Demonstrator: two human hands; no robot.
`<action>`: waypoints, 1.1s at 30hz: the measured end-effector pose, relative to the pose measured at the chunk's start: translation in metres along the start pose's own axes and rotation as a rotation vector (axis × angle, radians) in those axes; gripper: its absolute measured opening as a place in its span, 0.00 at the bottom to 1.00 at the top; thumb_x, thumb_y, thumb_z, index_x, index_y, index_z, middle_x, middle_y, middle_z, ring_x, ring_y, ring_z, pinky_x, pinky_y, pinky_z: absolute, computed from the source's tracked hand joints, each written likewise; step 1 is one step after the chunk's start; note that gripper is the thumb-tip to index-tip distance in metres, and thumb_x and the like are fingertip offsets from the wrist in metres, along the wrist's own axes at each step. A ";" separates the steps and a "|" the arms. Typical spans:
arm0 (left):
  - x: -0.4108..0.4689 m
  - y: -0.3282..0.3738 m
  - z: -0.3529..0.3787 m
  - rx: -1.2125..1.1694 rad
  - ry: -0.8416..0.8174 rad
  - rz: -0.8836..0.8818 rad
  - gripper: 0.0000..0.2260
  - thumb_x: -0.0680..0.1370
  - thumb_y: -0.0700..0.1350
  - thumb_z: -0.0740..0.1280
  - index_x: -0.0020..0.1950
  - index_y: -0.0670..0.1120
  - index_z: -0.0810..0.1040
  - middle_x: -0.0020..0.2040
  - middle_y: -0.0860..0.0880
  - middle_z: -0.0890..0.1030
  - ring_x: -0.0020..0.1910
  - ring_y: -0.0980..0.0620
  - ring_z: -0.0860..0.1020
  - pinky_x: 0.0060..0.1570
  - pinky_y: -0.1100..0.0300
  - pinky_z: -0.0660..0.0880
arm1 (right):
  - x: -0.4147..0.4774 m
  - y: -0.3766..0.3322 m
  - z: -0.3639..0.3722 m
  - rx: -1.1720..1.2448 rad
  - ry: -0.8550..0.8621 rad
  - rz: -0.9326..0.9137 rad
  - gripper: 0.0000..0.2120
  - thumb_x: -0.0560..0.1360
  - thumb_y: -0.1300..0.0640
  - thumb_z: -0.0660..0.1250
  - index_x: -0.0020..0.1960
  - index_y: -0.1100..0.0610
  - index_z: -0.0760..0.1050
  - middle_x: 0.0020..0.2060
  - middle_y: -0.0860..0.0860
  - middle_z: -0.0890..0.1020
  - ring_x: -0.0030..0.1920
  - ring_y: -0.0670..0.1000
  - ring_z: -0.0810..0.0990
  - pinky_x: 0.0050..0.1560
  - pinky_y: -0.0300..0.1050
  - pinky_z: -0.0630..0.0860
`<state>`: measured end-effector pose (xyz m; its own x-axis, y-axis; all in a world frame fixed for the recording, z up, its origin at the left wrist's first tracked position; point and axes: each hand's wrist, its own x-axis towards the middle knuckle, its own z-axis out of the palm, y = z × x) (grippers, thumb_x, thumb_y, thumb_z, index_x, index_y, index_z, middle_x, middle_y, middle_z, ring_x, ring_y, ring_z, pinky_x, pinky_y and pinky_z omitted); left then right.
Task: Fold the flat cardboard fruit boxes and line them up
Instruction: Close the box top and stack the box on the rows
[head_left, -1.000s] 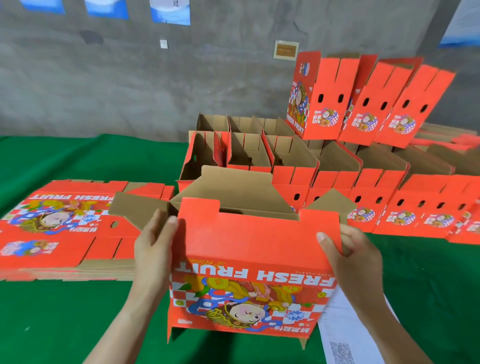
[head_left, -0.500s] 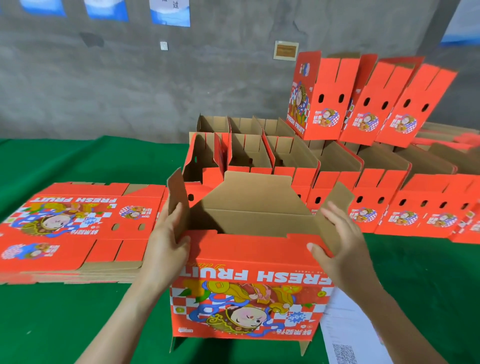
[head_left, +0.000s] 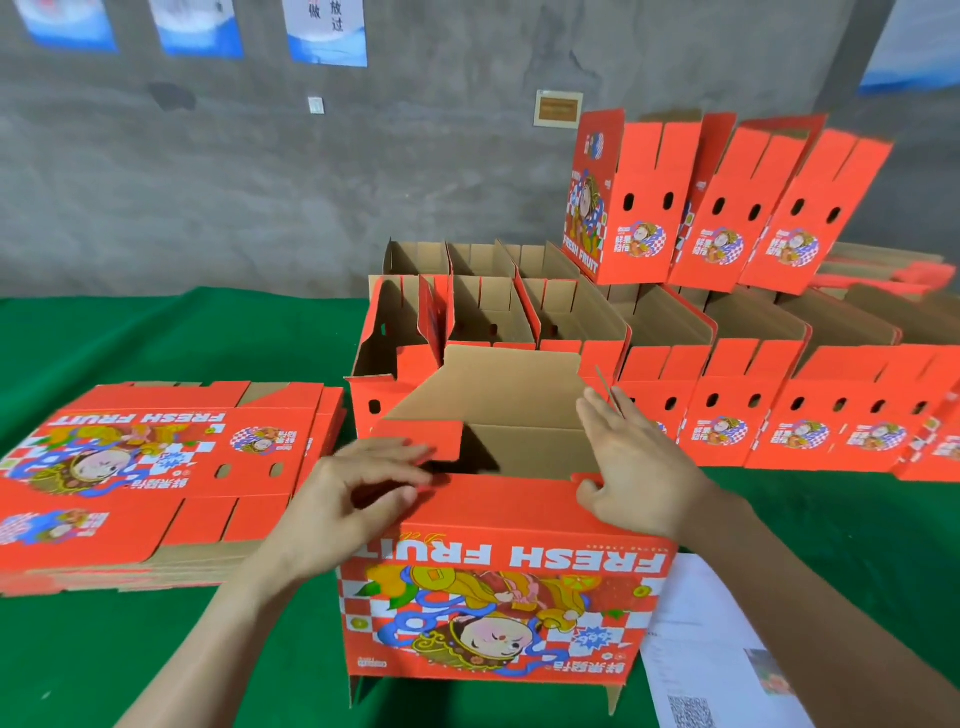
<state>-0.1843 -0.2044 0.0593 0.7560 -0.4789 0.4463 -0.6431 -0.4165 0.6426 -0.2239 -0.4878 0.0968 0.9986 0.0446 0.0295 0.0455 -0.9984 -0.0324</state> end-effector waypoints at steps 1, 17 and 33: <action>0.001 0.003 -0.003 -0.085 -0.066 -0.041 0.05 0.73 0.42 0.71 0.47 0.51 0.85 0.57 0.54 0.82 0.63 0.60 0.73 0.64 0.64 0.66 | 0.000 0.001 0.003 0.010 0.032 0.001 0.39 0.75 0.50 0.60 0.78 0.58 0.43 0.78 0.52 0.43 0.77 0.54 0.38 0.75 0.50 0.53; 0.082 -0.022 0.000 0.146 -0.304 -0.224 0.30 0.76 0.40 0.69 0.74 0.54 0.63 0.64 0.49 0.66 0.61 0.55 0.67 0.62 0.71 0.58 | -0.007 0.014 0.027 0.406 0.470 -0.495 0.24 0.72 0.66 0.68 0.64 0.50 0.76 0.57 0.40 0.79 0.55 0.42 0.81 0.67 0.46 0.69; 0.075 -0.023 0.007 -0.351 0.041 -0.187 0.19 0.71 0.23 0.64 0.44 0.47 0.81 0.52 0.45 0.80 0.53 0.51 0.77 0.53 0.66 0.71 | 0.015 0.044 0.031 1.313 0.004 0.280 0.22 0.72 0.71 0.69 0.57 0.47 0.78 0.53 0.52 0.82 0.44 0.54 0.84 0.42 0.47 0.81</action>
<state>-0.1142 -0.2358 0.0736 0.8649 -0.3859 0.3210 -0.4184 -0.2008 0.8858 -0.2058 -0.5300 0.0650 0.9787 -0.1567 -0.1323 -0.1630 -0.2027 -0.9656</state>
